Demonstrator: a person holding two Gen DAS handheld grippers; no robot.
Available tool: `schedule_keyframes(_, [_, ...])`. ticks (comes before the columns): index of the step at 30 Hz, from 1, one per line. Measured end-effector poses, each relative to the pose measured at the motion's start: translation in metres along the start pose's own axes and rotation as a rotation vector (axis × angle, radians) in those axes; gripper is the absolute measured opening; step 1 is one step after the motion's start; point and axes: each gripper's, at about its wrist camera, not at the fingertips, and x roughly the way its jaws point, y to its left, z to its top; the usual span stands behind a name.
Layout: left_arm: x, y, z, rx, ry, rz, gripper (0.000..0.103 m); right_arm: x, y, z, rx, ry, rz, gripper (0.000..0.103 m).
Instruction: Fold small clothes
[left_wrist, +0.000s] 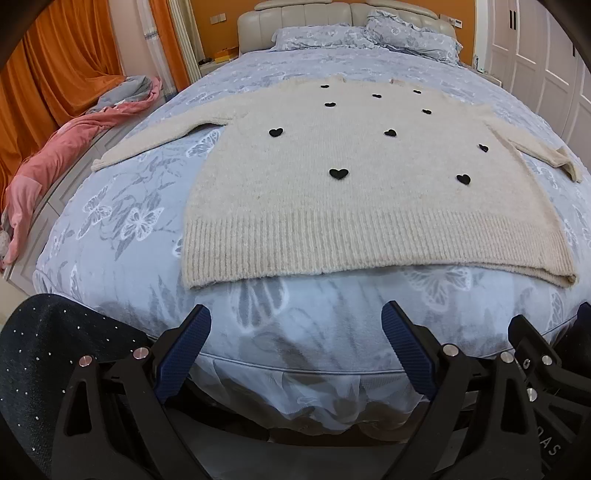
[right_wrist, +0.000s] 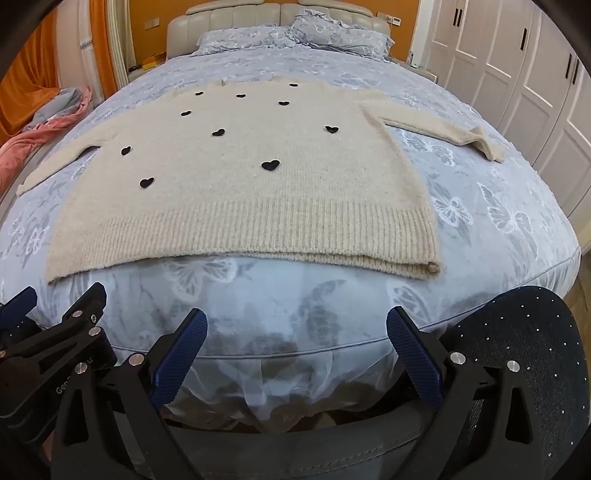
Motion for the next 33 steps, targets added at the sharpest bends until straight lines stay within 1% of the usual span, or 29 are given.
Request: schedule_keyframes(33, [-0.0036, -0.0013, -0.0014, 0.002, -0.009, 0.007, 0.091, -0.0041, 0.0026, 0.0009, -0.011, -0.018, -0.011, 0.097])
